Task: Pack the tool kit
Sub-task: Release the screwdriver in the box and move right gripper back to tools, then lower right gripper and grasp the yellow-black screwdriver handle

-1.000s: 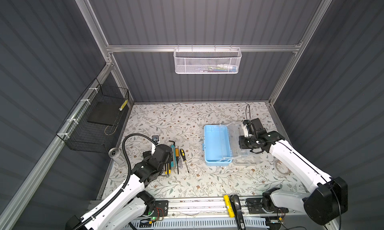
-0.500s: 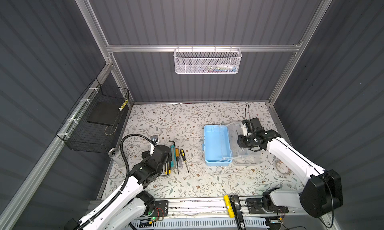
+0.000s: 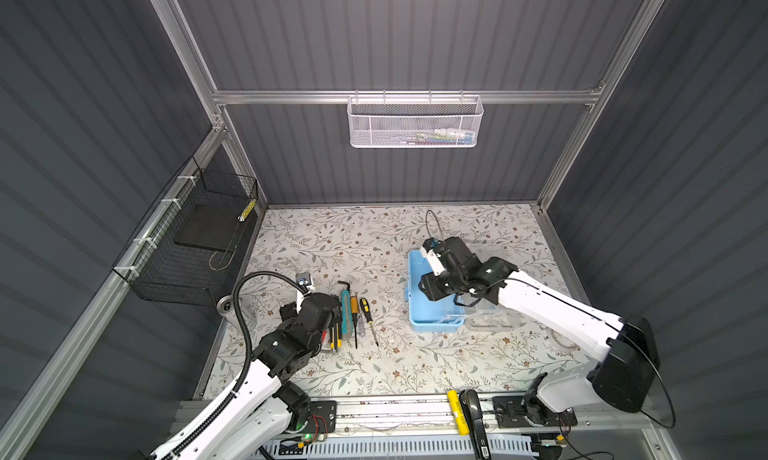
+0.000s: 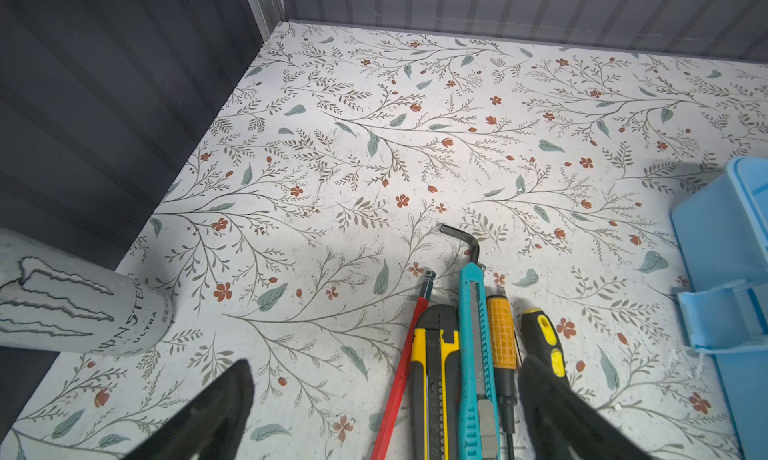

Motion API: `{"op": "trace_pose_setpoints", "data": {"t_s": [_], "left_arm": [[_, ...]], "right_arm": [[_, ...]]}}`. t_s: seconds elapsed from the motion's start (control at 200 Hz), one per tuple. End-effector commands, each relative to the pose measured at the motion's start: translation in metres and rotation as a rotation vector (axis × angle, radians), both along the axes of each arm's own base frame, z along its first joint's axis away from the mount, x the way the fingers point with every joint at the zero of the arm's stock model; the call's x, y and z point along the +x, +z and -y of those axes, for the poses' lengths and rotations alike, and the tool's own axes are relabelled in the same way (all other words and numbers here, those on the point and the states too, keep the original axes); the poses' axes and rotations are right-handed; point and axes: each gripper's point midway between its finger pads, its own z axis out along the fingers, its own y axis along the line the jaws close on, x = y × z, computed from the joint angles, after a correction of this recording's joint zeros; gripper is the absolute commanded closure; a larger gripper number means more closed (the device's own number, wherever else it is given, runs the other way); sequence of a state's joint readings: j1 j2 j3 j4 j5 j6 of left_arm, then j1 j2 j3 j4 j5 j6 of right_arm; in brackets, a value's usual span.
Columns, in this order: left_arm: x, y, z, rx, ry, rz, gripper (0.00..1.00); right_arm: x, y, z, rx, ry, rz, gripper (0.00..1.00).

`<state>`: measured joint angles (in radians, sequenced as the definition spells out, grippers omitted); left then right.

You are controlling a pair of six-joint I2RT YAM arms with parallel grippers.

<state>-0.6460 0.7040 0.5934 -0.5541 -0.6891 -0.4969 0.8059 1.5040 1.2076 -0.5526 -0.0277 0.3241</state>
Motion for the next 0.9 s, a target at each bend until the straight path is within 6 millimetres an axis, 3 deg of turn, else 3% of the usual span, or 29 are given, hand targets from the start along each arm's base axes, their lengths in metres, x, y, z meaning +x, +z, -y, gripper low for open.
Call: {"op": "trace_pose_setpoints", "data": {"t_s": [0.0,0.155,0.435,0.635,0.896], "left_arm": [[-0.002,0.001,-0.006,0.009,0.021,0.010,0.01],[-0.002,0.002,-0.006,0.004,0.018,0.017,0.01],[-0.005,0.004,-0.009,-0.009,0.029,0.037,0.01],[-0.007,0.008,-0.011,-0.019,0.032,0.054,0.01],[-0.005,0.007,-0.009,-0.015,0.022,0.050,0.00]], "right_arm": [[-0.005,-0.006,-0.044,0.059,0.051,-0.018,0.54],[-0.015,-0.035,-0.084,0.040,0.093,-0.074,0.55],[-0.026,-0.085,-0.132,-0.065,0.186,-0.128,0.54],[-0.017,-0.110,-0.146,-0.117,0.190,-0.140,0.53],[-0.006,-0.126,-0.157,-0.162,0.183,-0.144,0.52]]}}
